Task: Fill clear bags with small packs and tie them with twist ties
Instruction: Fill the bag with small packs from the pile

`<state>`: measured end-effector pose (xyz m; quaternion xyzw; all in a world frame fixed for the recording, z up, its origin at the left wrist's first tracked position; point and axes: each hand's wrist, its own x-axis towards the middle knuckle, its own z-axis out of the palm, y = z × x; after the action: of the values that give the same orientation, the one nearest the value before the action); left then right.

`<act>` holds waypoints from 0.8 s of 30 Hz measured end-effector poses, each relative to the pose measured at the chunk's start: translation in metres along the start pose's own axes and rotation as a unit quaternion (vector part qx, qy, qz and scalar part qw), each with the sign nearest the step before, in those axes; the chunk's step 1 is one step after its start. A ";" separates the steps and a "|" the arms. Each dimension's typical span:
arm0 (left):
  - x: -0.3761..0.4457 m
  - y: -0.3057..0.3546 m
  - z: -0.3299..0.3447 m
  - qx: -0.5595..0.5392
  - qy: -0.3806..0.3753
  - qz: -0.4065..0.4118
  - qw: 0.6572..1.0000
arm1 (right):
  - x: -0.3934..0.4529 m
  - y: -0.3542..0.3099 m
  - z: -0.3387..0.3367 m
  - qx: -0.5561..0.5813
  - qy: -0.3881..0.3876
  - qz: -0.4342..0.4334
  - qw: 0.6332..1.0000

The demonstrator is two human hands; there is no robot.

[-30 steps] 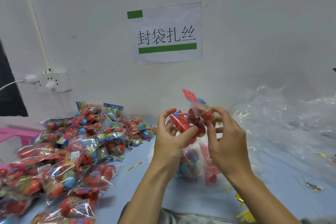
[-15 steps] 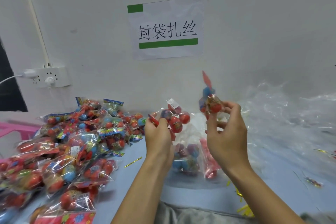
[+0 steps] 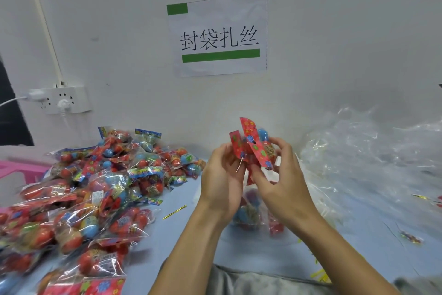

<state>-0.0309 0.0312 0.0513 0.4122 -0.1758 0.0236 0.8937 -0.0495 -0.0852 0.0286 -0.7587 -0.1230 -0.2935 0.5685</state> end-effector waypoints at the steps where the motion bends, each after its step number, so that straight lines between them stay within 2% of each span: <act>1: 0.001 0.000 -0.001 0.009 0.003 0.010 1.000 | 0.001 0.000 0.000 0.011 0.012 0.002 1.000; 4: 0.003 -0.006 -0.004 0.115 0.033 0.045 0.992 | 0.005 -0.002 -0.002 0.032 0.046 0.005 0.998; 7: 0.002 -0.009 -0.007 0.226 0.059 0.096 0.968 | 0.006 -0.006 -0.004 0.058 0.064 0.026 0.996; 13: 0.000 -0.008 -0.005 0.335 0.157 0.153 0.916 | 0.007 -0.009 -0.001 0.191 0.023 0.126 0.973; 15: 0.000 -0.008 -0.005 0.330 0.168 0.130 0.920 | 0.010 -0.010 -0.002 0.226 0.014 0.150 0.962; 18: 0.001 -0.008 -0.003 0.263 0.142 0.077 0.951 | 0.012 -0.013 -0.006 0.291 -0.007 0.180 0.939; 21: 0.002 -0.007 -0.003 0.228 0.107 0.086 0.964 | 0.010 -0.016 -0.010 0.331 -0.041 0.191 0.923; 24: 0.003 -0.005 -0.005 0.195 0.106 0.081 0.972 | 0.009 -0.016 -0.013 0.346 -0.072 0.190 0.916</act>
<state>-0.0252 0.0315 0.0455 0.5583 -0.1051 0.1728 0.8046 -0.0547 -0.0931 0.0493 -0.5425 -0.1112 -0.0641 0.8302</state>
